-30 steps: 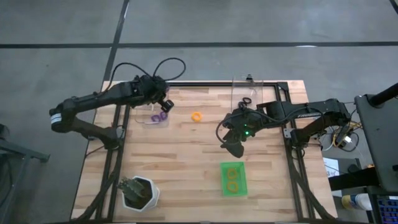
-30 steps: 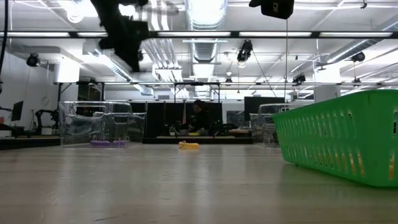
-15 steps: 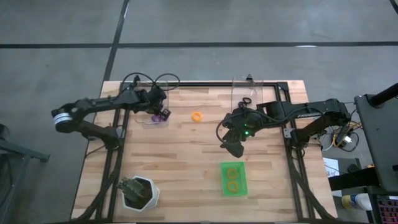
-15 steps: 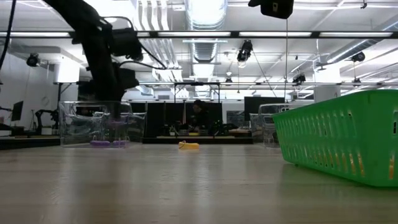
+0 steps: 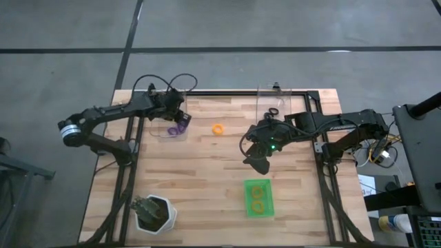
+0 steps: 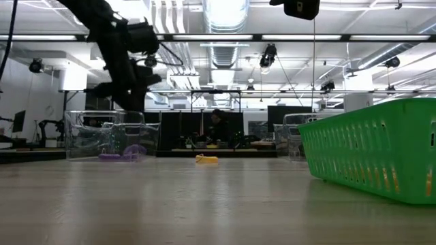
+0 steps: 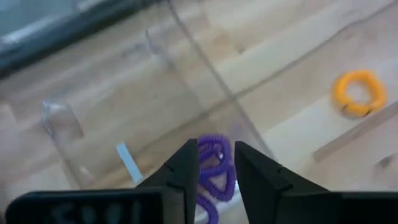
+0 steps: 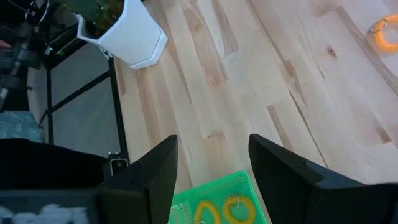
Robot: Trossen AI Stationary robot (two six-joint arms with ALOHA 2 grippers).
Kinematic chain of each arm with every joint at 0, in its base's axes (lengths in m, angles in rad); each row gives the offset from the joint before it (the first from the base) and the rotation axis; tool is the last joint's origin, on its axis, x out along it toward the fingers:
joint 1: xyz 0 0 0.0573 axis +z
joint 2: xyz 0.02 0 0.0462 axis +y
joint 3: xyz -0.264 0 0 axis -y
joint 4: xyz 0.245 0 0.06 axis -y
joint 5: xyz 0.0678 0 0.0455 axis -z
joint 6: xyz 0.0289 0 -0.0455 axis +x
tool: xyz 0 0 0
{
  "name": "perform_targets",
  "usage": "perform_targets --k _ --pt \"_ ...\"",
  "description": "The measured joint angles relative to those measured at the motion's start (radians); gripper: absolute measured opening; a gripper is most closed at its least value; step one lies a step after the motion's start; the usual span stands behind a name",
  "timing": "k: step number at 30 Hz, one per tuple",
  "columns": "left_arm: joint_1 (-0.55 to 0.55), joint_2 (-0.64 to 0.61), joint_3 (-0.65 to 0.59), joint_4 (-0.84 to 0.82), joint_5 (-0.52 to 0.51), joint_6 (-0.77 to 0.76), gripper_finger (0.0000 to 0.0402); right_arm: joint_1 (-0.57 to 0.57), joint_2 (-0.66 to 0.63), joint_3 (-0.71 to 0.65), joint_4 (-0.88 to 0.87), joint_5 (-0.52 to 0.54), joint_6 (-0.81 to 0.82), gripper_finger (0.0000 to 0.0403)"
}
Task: Sort spring keychains
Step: Put the yellow spring keychain into the green bin
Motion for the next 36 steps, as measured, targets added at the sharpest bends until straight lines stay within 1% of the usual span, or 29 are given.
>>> perform_targets --k 5,11,13,17,19,22,26,27,31,36 --pt "-0.010 -0.006 0.120 -0.017 -0.002 0.011 0.0105 0.000 0.000 0.000 0.000 0.000 -0.002 0.0192" --pt "-0.034 -0.003 0.264 0.019 0.020 0.049 0.0106 0.000 0.000 0.000 0.000 0.001 -0.007 0.0192" --pt "-0.038 -0.003 0.283 0.074 0.078 0.085 0.0106 0.000 0.000 0.000 0.000 0.006 -0.008 0.0192" --pt "-0.055 -0.002 0.280 0.191 0.236 0.142 0.0106 -0.001 0.000 0.000 0.003 0.022 -0.008 0.0192" --pt "-0.063 0.005 0.280 0.213 0.262 0.141 0.0106 -0.001 0.000 0.000 0.004 0.025 -0.007 0.0192" --pt "-0.075 0.025 0.279 0.216 0.266 0.165 0.0106 -0.001 0.000 0.000 0.009 0.027 -0.007 0.0192" --pt "-0.112 0.099 0.279 0.221 0.384 0.241 0.0106 -0.001 0.000 0.000 0.017 0.027 -0.006 0.0192" --pt "-0.129 0.125 0.279 0.221 0.394 0.266 0.0106 -0.001 0.000 0.000 0.017 0.027 -0.006 0.0192" --pt "-0.186 0.230 0.279 0.221 0.397 0.363 0.0106 -0.001 0.000 0.000 0.018 0.027 -0.004 0.0192" --pt "-0.211 0.361 0.279 0.221 0.331 0.392 0.0106 0.002 0.000 0.000 0.018 0.027 0.025 0.0192"
